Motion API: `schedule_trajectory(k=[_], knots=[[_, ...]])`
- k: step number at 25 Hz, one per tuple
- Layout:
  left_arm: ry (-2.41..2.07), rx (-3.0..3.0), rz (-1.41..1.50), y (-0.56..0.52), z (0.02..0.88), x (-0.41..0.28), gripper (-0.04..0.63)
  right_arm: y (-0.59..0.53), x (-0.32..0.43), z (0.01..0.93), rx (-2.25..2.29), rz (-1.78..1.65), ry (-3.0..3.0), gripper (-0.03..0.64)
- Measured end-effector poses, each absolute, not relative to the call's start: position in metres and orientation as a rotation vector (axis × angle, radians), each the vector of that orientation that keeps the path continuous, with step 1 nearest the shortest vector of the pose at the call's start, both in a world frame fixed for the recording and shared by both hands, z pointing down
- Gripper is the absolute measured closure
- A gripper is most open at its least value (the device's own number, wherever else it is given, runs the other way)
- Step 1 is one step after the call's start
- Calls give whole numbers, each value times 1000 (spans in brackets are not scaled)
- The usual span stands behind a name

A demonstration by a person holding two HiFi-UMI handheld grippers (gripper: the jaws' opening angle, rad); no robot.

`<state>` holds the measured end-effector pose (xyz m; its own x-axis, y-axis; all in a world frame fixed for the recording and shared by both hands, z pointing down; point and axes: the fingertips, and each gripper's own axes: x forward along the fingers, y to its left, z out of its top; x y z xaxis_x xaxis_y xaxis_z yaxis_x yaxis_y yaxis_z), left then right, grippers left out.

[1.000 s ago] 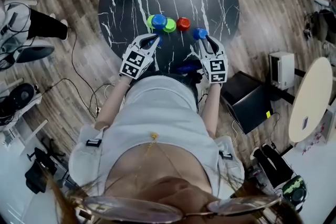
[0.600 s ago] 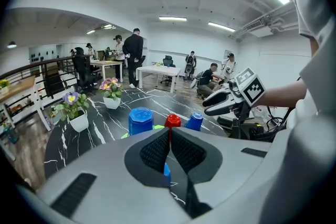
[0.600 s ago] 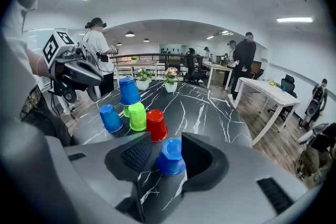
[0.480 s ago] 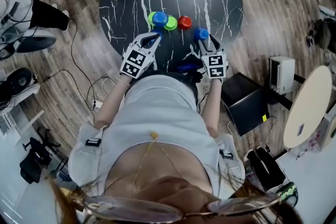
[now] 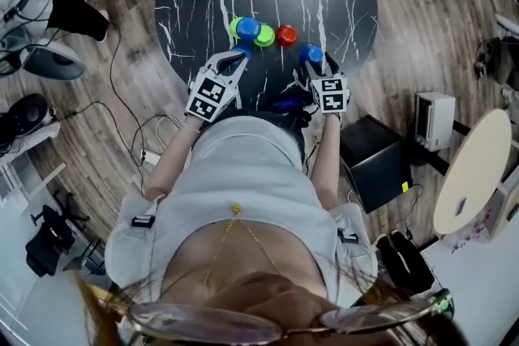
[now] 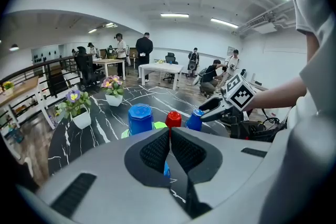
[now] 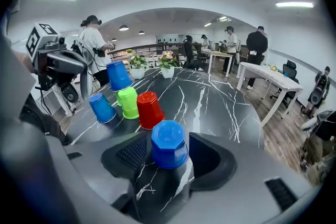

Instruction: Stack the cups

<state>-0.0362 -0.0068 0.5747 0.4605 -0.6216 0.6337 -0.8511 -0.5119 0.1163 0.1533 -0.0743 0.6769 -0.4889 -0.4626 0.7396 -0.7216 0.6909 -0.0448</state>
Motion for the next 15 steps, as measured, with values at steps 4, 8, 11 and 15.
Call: schedule_trajectory(k=[4,8,11,15], knots=[[-1247,2285,746,-4,576,-39,563,-76,150,684,893,473,-2175,364],[-1255,2279,740,-3,575,-41,563,-81,148,686,899,474,-2174,364],[-1263,2277,734,-4,574,-43,563,-84,149,688,919,483,-2166,383],[-1276,2264,744,-2,576,-48,563,-84,148,688,931,492,-2166,387]])
